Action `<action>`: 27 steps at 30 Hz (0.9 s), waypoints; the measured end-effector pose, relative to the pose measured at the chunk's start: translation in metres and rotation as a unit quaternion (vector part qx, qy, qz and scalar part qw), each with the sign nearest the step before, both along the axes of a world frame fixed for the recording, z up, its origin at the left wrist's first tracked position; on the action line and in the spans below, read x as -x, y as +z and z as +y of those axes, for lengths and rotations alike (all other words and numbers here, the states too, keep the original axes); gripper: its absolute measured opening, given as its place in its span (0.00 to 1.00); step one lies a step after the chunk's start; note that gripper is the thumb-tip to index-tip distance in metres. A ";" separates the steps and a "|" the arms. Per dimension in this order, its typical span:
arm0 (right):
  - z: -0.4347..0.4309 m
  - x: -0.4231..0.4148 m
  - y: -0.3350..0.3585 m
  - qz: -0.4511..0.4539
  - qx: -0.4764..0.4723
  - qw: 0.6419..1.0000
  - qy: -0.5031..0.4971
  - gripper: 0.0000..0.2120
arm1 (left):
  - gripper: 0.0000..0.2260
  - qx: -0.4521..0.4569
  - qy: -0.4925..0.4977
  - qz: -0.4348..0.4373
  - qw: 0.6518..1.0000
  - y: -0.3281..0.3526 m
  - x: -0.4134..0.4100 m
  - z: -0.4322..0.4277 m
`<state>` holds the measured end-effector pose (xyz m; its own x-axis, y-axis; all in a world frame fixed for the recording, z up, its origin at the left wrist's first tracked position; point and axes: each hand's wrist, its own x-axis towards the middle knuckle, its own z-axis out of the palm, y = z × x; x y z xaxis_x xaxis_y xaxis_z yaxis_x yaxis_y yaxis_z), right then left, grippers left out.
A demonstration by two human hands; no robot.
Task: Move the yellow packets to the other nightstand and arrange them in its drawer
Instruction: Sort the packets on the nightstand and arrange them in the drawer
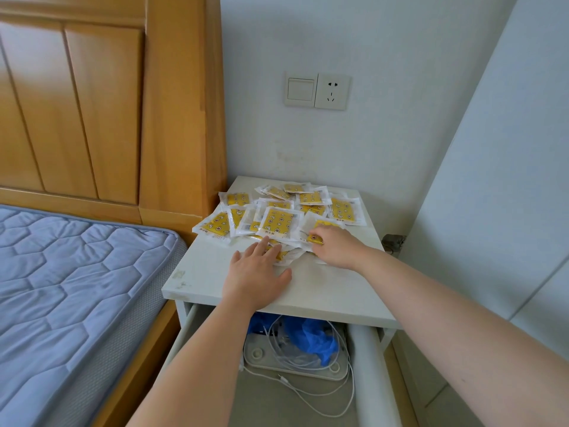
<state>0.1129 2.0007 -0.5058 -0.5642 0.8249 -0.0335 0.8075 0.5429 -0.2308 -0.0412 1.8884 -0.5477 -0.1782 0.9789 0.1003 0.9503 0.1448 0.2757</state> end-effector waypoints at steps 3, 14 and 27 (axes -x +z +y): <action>0.002 0.002 -0.003 -0.024 -0.028 0.999 0.012 0.21 | 0.28 0.000 -0.001 0.001 1.000 0.000 0.000 0.000; -0.003 0.003 -0.009 -0.015 -0.279 0.956 0.093 0.07 | 0.28 -0.006 0.002 0.000 1.000 -0.001 0.000 0.000; -0.013 -0.071 -0.017 0.164 -0.175 0.971 0.005 0.13 | 0.28 0.003 -0.001 0.003 1.000 0.001 0.000 -0.001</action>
